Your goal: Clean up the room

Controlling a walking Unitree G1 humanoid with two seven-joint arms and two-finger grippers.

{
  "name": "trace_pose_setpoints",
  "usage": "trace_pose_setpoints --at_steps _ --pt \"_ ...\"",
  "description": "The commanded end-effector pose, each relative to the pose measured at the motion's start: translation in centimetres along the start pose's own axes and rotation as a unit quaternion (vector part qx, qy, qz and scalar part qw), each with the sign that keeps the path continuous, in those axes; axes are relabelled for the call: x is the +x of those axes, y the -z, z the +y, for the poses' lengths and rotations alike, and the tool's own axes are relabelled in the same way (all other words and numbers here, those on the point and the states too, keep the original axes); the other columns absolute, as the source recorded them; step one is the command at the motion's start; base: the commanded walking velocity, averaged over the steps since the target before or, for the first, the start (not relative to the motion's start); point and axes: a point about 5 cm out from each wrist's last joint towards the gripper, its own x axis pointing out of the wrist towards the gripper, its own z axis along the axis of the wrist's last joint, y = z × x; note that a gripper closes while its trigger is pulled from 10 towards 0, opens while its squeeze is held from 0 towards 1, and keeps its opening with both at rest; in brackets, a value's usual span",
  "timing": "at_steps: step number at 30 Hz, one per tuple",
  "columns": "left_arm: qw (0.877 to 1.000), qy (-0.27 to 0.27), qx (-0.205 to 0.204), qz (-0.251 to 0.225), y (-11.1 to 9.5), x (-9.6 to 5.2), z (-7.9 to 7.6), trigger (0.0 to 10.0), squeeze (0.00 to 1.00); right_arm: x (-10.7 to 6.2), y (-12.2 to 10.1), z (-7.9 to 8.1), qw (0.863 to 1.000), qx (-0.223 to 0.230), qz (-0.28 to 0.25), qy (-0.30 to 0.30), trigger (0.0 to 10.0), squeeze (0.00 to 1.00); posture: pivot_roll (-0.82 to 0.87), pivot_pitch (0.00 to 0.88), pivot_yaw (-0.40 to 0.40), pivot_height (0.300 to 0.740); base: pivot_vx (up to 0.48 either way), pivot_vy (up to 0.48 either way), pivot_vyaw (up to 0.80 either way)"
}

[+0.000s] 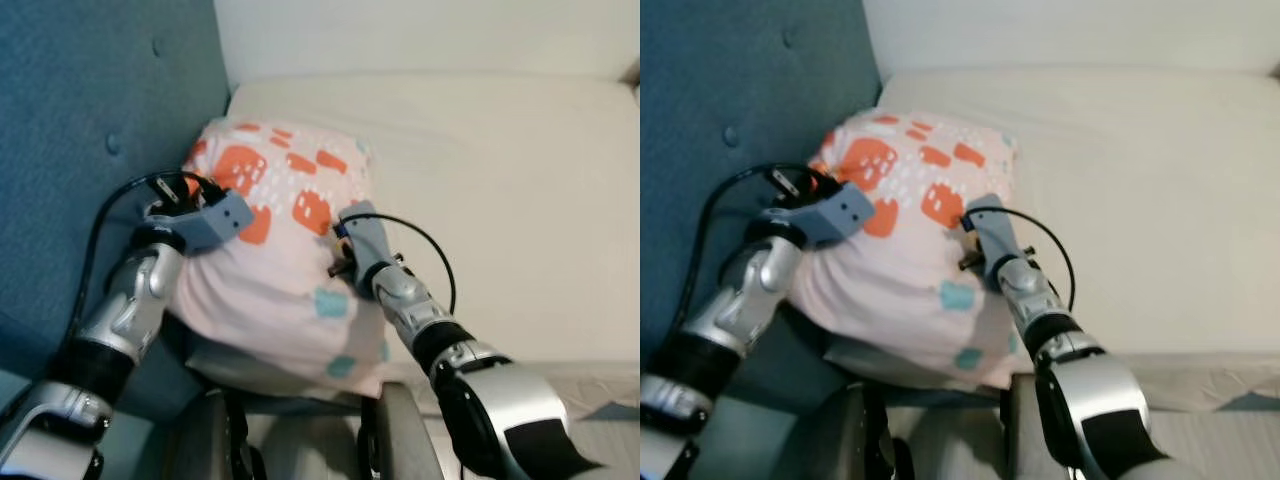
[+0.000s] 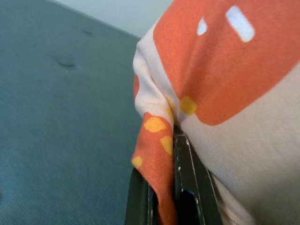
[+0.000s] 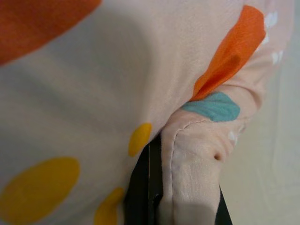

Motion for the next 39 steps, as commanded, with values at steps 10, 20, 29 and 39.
trace_pose_setpoints --at_steps 10,20,29,39 --pt "0.999 -0.003 -0.036 -0.003 -2.5 -2.4 0.4 10.0 0.0 -0.6 1.9 0.4 0.999 -0.032 -0.004 -0.024 10.0 0.0 0.14 0.347 0.003 0.598 0.0 0.0 0.0" --pt "0.998 0.006 -0.057 -0.011 -4.1 -4.1 0.3 10.0 0.0 -0.2 0.0 1.2 0.998 -0.027 -0.046 -0.03 10.0 0.0 0.15 0.352 -0.008 0.598 0.0 0.0 0.0" --pt "0.998 0.025 -0.063 -0.007 -5.3 -5.6 -0.2 10.0 0.0 -0.2 -0.1 1.0 0.996 -0.067 -0.046 -0.036 10.0 0.03 0.15 0.353 -0.012 0.598 0.0 0.0 0.0" --pt "0.998 0.027 -0.054 -0.024 -5.9 -5.3 0.0 10.0 0.0 -0.2 -0.3 0.5 0.995 -0.081 -0.048 -0.022 10.0 0.99 0.15 0.356 -0.011 0.598 0.0 0.0 0.0"
